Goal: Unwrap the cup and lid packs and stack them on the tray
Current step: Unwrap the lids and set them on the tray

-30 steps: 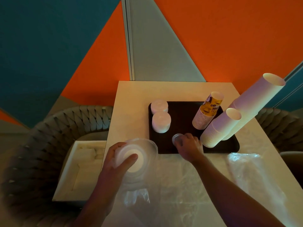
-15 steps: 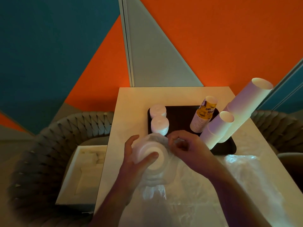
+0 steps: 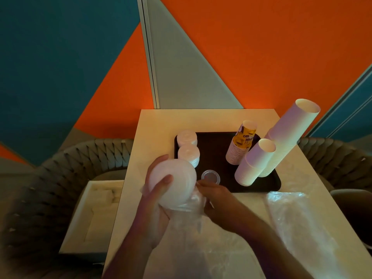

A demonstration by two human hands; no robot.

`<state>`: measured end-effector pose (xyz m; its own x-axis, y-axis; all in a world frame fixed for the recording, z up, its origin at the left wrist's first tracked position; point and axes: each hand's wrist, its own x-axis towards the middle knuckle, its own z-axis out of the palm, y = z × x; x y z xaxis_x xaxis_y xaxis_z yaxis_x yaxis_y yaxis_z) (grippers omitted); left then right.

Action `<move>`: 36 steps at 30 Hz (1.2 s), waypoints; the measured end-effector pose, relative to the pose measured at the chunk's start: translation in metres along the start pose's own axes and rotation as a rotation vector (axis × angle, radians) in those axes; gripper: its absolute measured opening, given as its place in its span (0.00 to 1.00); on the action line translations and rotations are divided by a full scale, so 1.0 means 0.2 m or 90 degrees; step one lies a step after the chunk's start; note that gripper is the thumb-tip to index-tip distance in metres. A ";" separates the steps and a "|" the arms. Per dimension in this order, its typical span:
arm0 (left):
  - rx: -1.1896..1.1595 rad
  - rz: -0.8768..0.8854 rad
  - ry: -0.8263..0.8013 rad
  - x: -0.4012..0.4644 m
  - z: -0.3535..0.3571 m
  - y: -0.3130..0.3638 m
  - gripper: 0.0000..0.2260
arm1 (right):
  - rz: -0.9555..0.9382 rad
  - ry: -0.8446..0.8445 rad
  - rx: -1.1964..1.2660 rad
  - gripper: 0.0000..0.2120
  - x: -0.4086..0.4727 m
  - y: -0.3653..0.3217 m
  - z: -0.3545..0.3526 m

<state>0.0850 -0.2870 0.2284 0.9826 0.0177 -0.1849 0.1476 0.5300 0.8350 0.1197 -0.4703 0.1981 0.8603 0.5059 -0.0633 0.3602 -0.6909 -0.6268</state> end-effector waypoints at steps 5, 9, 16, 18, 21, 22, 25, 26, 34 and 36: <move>-0.109 -0.029 0.128 0.01 0.07 -0.03 0.22 | 0.005 -0.029 0.023 0.20 -0.05 -0.08 0.14; -0.046 -0.006 0.135 0.01 0.09 -0.04 0.12 | 0.002 -0.051 -0.009 0.21 -0.11 -0.10 0.16; 0.136 0.083 0.133 0.04 0.11 -0.05 0.19 | 0.012 0.192 0.113 0.16 -0.09 -0.02 -0.12; 0.188 0.098 0.120 0.04 0.13 -0.06 0.18 | 0.042 0.259 0.223 0.16 -0.08 -0.05 -0.20; 0.256 0.086 0.121 0.04 0.15 -0.08 0.20 | 0.037 0.275 0.307 0.08 -0.06 -0.10 -0.27; 0.277 0.085 0.120 0.04 0.16 -0.09 0.21 | 0.030 0.272 0.290 0.07 -0.06 -0.11 -0.28; 0.327 0.087 0.117 0.04 0.17 -0.10 0.21 | 0.016 0.270 0.247 0.06 -0.05 -0.10 -0.30; 0.337 0.086 0.119 0.05 0.17 -0.10 0.22 | 0.011 0.269 0.240 0.05 -0.05 -0.10 -0.31; 0.394 0.071 0.122 0.04 0.22 -0.09 0.21 | -0.005 0.295 0.169 0.03 -0.05 -0.08 -0.30; 0.385 0.074 0.119 0.05 0.22 -0.09 0.20 | 0.006 0.298 0.186 0.04 -0.05 -0.08 -0.31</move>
<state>0.0964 -0.3333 0.2331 0.9677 0.2228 -0.1179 0.1333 -0.0550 0.9896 0.1275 -0.4961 0.2561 0.9555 0.1705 0.2407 0.2941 -0.4878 -0.8219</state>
